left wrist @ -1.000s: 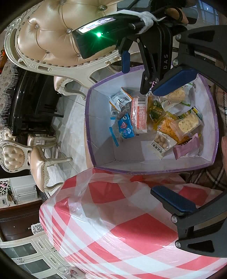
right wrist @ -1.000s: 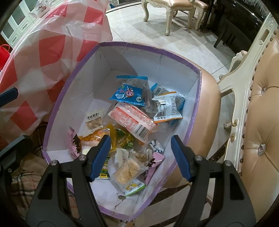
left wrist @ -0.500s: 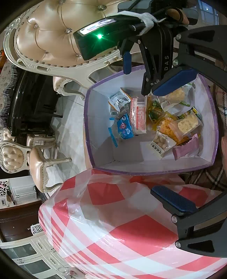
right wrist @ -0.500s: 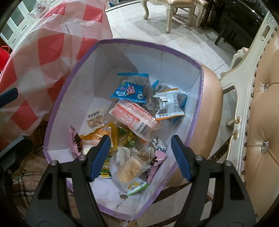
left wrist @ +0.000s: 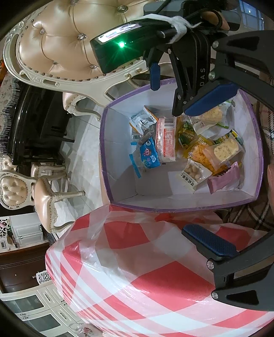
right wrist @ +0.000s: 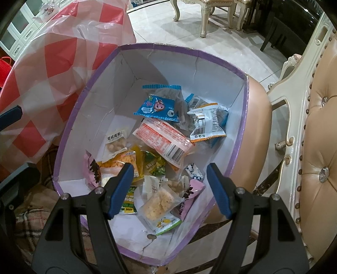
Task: Organize snacks
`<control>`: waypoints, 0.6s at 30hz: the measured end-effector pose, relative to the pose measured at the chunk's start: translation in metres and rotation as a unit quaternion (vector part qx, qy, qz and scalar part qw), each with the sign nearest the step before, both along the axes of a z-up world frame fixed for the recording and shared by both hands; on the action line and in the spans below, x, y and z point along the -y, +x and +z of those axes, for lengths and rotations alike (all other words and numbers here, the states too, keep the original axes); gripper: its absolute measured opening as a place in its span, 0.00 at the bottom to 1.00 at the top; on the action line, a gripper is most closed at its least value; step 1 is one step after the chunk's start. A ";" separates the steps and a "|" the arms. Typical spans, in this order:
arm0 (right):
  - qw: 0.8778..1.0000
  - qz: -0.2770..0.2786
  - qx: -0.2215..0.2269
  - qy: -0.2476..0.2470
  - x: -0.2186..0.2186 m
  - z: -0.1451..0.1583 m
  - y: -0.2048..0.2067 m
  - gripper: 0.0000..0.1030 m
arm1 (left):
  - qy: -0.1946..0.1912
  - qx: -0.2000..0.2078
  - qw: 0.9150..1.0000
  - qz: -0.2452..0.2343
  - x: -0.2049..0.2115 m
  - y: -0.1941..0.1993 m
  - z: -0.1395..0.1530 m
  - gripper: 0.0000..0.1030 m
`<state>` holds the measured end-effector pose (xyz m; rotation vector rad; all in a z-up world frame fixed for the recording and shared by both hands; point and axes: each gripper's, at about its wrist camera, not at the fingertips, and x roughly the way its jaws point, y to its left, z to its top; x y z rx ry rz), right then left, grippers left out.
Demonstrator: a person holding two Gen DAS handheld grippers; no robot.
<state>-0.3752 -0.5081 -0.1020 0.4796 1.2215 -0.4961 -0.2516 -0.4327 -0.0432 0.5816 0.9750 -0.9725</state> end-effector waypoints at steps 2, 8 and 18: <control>1.000 0.000 0.000 0.002 0.000 -0.001 0.000 0.72 | 0.000 0.000 1.000 0.000 0.000 0.000 0.000 1.00; 1.000 -0.001 0.000 0.004 0.000 -0.002 0.000 0.72 | 0.000 0.000 1.000 0.000 0.001 0.000 0.000 1.00; 1.000 -0.002 -0.001 0.007 -0.001 -0.005 0.000 0.73 | 0.002 0.002 1.000 0.004 -0.001 0.002 0.000 1.00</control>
